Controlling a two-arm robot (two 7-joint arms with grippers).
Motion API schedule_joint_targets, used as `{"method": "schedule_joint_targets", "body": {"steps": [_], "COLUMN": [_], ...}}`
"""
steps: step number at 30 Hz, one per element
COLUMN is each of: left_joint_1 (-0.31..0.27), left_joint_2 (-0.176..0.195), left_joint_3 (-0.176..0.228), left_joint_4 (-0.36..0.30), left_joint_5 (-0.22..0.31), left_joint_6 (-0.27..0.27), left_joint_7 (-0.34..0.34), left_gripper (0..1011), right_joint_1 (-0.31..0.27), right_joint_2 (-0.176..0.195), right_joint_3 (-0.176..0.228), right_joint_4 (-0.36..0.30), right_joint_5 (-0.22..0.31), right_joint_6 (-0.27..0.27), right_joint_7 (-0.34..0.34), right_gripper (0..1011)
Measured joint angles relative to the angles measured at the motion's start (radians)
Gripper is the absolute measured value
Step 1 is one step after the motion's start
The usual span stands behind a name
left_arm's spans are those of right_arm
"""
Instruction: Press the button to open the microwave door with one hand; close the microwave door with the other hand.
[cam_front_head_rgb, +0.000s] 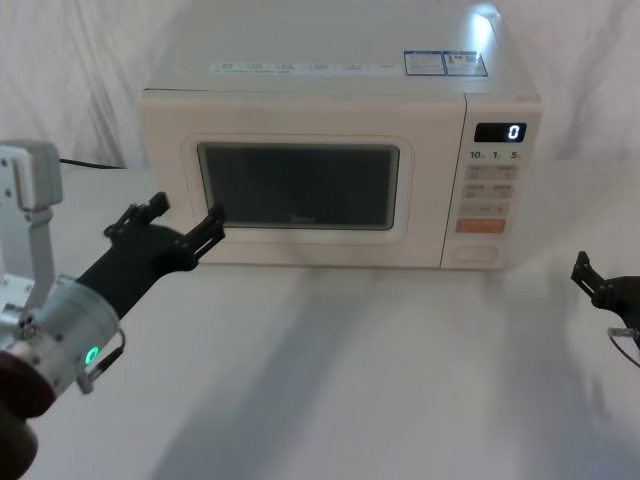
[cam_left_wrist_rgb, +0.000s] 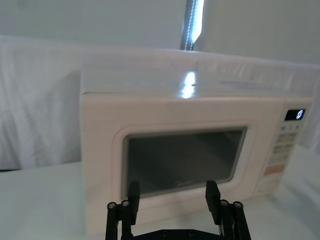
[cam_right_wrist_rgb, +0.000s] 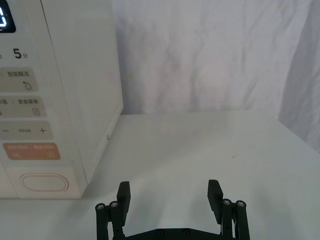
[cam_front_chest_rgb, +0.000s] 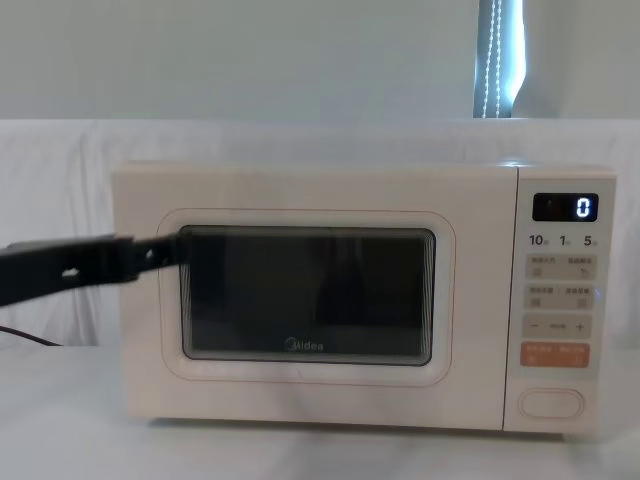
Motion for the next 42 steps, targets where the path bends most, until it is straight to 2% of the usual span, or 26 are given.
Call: {"method": "schedule_joint_targets", "body": {"steps": [6,16,25,42], "left_joint_1": [0.044,0.099,0.12,0.117], "left_joint_2": [0.007,-0.024,-0.045,-0.043], "left_joint_3": [-0.009,-0.032,-0.048,-0.045], "left_joint_4": [0.007,0.044,0.064,0.061], "left_joint_5": [0.031,0.062,0.087,0.084], "left_joint_6": [-0.037,-0.083,-0.103,-0.101], "left_joint_7": [0.012,0.022,0.028,0.027], "left_gripper": [1001,1001,1001,1001], "right_joint_1": [0.0,0.0,0.0,0.0], "right_joint_2": [0.0,0.0,0.0,0.0], "right_joint_3": [0.0,0.0,0.0,0.0], "right_joint_4": [0.0,0.0,0.0,0.0], "right_joint_5": [0.0,0.0,0.0,0.0], "right_joint_6": [0.0,0.0,0.0,0.0], "right_joint_7": [0.0,0.0,0.0,0.0], "right_gripper": [1002,1002,1002,1002]}}
